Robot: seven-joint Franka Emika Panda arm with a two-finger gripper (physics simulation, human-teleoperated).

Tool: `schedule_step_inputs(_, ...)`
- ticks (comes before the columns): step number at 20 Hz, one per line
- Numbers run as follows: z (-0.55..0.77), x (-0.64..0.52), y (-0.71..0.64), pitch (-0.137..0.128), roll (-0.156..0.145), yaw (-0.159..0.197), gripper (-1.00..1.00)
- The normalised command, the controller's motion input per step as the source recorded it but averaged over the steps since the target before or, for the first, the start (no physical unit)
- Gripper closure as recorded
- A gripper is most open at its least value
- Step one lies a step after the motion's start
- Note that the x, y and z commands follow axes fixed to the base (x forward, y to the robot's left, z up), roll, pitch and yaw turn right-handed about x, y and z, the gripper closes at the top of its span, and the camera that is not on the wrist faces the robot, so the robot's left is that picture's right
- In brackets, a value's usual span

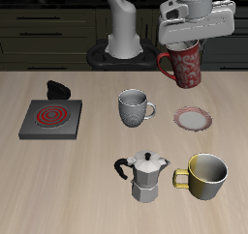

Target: Place the red mug on the plate

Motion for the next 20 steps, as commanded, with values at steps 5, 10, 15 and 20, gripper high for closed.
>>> schedule_step_inputs(5, -0.14, -0.09, 0.24, 0.001, 0.007, -0.005, 1.0)
schedule_step_inputs(10, -0.14, -0.07, 0.09, -0.045, -0.055, 0.049, 1.0)
schedule_step_inputs(15, -0.22, -0.08, 0.05, 0.01, -0.054, -0.023, 1.0)
schedule_step_inputs(20, -0.18, -0.2, -0.05, 0.023, -0.018, -0.069, 1.0)
